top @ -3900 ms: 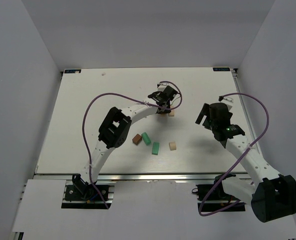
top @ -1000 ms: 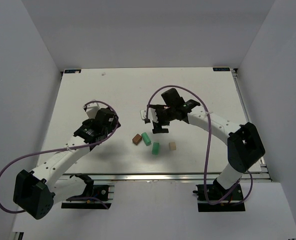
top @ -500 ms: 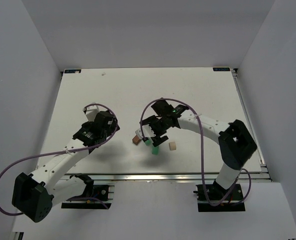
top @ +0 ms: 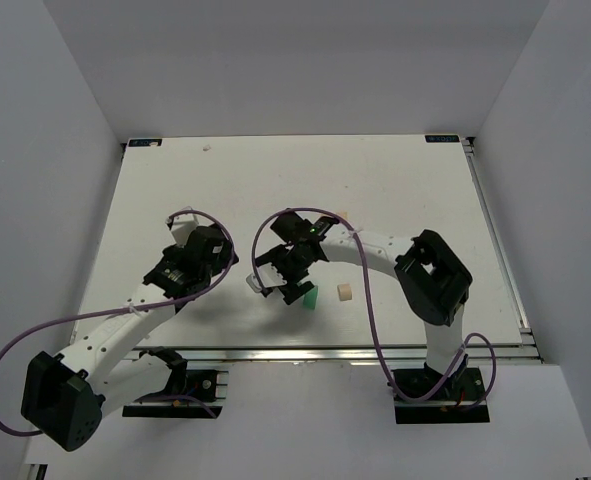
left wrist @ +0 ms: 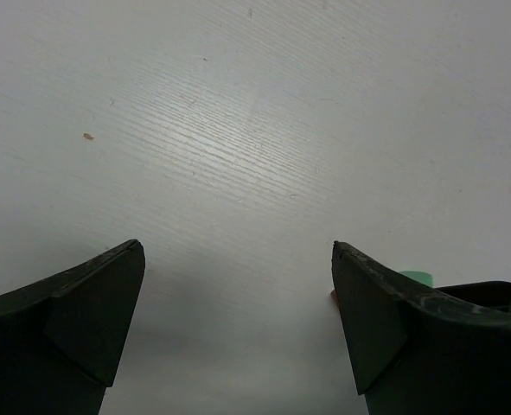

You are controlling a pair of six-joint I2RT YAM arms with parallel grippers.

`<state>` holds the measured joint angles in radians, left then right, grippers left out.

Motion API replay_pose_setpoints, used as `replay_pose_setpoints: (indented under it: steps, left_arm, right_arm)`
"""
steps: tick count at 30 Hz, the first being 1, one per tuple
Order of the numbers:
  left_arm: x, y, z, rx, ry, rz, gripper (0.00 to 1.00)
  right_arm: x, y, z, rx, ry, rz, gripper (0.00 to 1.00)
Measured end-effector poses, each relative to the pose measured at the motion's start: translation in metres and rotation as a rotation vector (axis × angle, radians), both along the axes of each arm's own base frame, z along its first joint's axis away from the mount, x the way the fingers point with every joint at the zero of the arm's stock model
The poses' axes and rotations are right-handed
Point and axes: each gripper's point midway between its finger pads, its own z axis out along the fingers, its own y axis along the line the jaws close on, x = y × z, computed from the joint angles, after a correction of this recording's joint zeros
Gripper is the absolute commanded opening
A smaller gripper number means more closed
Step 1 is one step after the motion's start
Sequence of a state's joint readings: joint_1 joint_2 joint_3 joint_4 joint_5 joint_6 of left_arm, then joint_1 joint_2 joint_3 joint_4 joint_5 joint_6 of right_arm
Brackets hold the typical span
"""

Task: Build the wood block tower

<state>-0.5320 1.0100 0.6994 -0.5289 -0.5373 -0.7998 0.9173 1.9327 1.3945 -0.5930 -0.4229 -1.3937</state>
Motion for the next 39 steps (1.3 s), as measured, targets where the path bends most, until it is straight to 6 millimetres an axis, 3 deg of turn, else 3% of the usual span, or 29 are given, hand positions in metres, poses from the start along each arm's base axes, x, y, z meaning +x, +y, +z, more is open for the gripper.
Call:
replay_pose_setpoints:
  steps: [7,14,19,21,23,30,35,39]
  left_arm:
    - [0.001,-0.001,0.0,0.005,-0.004,-0.011,0.98]
    - [0.003,-0.002,-0.002,0.016,-0.001,-0.018,0.98]
    - [0.004,-0.002,-0.006,0.024,0.01,-0.019,0.98]
    - [0.004,-0.002,-0.006,0.024,0.01,-0.019,0.98]
    - [0.004,-0.002,-0.006,0.024,0.01,-0.019,0.98]
    - [0.004,-0.002,-0.006,0.025,0.009,-0.019,0.98]
    - [0.004,-0.001,-0.005,0.025,0.005,-0.015,0.98]
    - [0.004,0.0,-0.003,0.024,0.0,-0.014,0.98]
  right_arm:
    - [0.0,0.012,0.0,0.021,0.004,-0.007,0.88]
    - [0.005,0.019,-0.016,0.0,0.017,-0.037,0.81]
    - [0.007,0.021,-0.018,-0.002,0.011,-0.053,0.64]
    - [0.007,0.021,-0.018,-0.003,0.009,-0.055,0.63]
    - [0.007,0.022,-0.018,-0.003,0.005,-0.057,0.52]
    - [0.009,0.023,-0.017,-0.003,0.0,-0.077,0.3]
    - [0.011,0.025,-0.017,-0.005,-0.019,-0.093,0.05]
    - [0.012,0.027,-0.014,-0.005,-0.014,-0.123,0.02]
